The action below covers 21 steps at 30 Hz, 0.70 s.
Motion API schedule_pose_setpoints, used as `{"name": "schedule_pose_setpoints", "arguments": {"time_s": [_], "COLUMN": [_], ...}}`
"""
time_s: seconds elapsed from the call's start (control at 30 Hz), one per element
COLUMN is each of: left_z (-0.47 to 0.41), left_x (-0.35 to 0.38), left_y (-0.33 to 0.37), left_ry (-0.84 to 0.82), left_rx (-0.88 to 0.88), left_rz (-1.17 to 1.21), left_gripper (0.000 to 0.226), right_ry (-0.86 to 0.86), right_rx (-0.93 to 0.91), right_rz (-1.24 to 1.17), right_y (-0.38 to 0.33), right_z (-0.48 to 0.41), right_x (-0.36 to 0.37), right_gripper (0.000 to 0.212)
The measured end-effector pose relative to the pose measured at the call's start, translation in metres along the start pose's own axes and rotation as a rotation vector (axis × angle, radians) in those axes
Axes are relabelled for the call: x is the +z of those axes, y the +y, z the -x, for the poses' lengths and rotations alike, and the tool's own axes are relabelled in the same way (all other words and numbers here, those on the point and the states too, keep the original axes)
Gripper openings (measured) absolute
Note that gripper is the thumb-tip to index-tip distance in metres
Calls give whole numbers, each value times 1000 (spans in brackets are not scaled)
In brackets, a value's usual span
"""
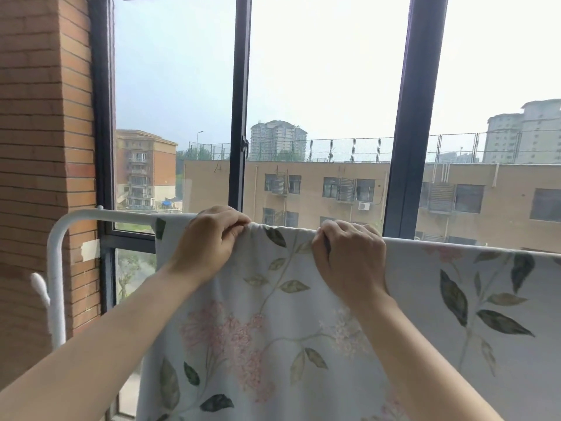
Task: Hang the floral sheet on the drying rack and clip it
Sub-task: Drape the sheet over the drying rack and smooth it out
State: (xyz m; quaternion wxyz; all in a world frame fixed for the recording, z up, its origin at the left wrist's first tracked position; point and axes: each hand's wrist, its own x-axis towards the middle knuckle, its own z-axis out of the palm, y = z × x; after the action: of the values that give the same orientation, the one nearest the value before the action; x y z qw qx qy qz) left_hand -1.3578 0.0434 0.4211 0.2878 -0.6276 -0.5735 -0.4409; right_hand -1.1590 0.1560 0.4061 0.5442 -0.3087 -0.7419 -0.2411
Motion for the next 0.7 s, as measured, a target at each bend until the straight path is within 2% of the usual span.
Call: {"name": "schedule_pose_setpoints", "arguments": {"time_s": [0.17,0.27,0.5,0.7], "left_z": [-9,-13,-7,-2], "left_x": [-7,-6,-5,-10], "left_y": [-2,-4,-22,-35], "left_ry": [-38,41,130,131], "left_rx": [-95,-135,-108,-30], "left_rz": [119,149,27,-53], "left_gripper": [15,18,19,13], "right_ry": [12,12,32,59], "right_rx": [-8,-7,-30,-30], "right_rz": [-2,6,4,30], "right_y": [3,3,11,8], "right_z": [0,0,0,1], "right_x": [0,3,8,11], "right_gripper": [32,32,32,30]}}
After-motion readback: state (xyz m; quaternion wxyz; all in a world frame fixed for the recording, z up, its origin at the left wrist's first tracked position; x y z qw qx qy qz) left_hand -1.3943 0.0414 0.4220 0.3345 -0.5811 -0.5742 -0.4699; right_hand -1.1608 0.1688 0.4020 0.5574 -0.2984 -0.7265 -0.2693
